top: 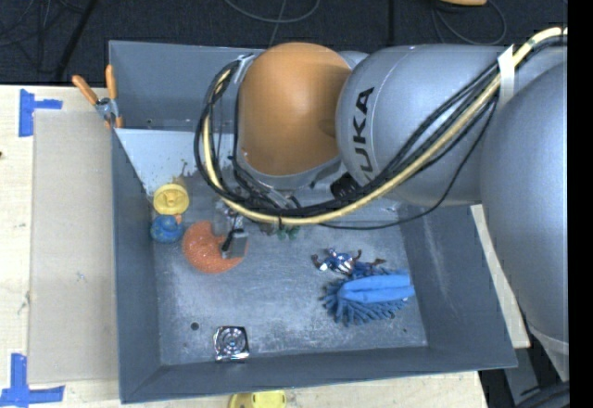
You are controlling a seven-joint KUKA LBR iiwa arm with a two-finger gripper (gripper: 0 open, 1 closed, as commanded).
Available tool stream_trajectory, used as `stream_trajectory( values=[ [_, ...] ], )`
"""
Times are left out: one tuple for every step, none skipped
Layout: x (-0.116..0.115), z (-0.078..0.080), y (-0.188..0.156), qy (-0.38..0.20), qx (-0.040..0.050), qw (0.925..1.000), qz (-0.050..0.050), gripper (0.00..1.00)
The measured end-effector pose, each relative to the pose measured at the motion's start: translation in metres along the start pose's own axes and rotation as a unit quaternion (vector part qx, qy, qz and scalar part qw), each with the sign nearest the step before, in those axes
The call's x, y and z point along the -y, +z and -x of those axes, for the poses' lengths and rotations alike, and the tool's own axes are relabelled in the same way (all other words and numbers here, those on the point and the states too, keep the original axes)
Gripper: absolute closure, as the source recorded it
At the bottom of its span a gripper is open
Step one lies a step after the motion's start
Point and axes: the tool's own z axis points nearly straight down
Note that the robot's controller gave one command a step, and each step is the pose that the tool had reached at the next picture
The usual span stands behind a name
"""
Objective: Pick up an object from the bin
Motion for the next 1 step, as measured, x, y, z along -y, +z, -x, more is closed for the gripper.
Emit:
stream_trajectory(
  values=[
    [-0.0049,0.0282,-0.0534,0.002,-0.0013,1.0000,0.000,1.00]
  ],
)
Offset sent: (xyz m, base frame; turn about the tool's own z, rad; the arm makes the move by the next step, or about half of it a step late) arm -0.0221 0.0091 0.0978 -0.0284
